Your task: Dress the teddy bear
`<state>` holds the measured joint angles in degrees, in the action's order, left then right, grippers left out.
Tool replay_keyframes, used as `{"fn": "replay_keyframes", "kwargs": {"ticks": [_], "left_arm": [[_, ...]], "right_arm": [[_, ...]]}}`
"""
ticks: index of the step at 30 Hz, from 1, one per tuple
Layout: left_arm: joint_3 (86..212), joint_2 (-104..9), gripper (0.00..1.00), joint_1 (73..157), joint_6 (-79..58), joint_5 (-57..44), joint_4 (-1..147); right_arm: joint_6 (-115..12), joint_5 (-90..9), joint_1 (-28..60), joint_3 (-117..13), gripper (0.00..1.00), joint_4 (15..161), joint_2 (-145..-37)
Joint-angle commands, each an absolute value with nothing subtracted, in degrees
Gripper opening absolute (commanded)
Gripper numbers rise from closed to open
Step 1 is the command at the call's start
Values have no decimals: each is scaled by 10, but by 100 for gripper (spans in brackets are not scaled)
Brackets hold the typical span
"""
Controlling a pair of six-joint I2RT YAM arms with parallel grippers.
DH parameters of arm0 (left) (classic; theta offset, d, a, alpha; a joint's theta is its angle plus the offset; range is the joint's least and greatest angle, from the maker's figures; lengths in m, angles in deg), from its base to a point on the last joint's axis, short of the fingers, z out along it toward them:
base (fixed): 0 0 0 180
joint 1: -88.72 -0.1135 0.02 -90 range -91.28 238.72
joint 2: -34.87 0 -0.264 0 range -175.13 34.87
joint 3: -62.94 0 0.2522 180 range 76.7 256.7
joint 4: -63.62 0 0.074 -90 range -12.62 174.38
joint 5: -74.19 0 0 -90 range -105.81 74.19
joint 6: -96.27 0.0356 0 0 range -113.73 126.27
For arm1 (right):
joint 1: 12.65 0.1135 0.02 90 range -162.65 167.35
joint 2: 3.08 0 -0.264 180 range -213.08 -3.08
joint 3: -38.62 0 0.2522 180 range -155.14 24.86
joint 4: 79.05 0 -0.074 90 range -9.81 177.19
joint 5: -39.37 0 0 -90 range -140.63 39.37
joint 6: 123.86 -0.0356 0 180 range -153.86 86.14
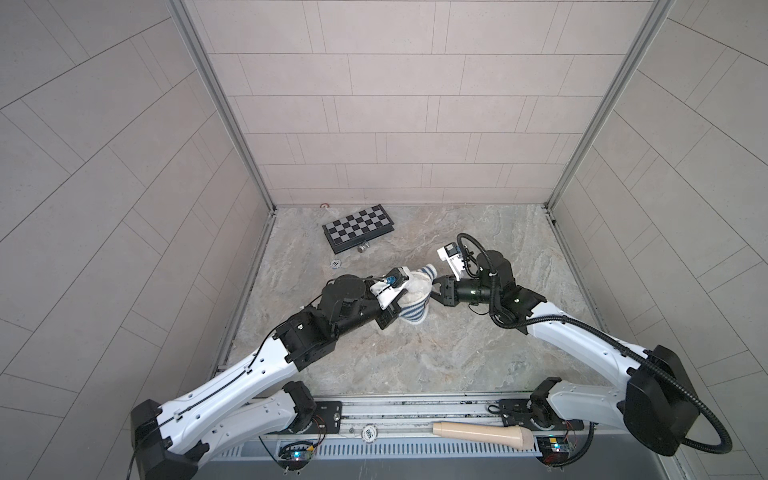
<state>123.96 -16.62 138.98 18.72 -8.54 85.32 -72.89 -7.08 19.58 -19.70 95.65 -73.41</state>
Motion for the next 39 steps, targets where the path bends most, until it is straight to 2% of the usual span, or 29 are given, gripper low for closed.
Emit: {"fn": "replay_keyframes", "kwargs": {"ticks": [1,5,16,22,27,30,34,39], "left_arm": [[1234,-153,0,1390,180,-84,802],[1231,-145,0,1390,178,-88,805],[1159,-100,0,1311,91,-23,734],[1162,-91,0,1310,95,-19,753],[1157,-84,0,1309,89,-15,755],[1151,-79,0,1310,83,-13,750],[1147,-75,0,1309,75,-12,746],[1144,-75,0,1309,69,-10,739]], "right_arm": [[-733,-53,203,-195,14,966,-735],[-719,-65,203,-192,30,947,-734],[-756,-43,203,-159,34,1007,-718],[-805,-26,203,-146,35,1093,-734],[-845,-26,204,-136,46,1151,-741],[-856,-26,204,-131,49,1168,-749],[-881,-23,203,-121,47,1209,-756],[-885,-17,204,-124,25,1218,-757]]}}
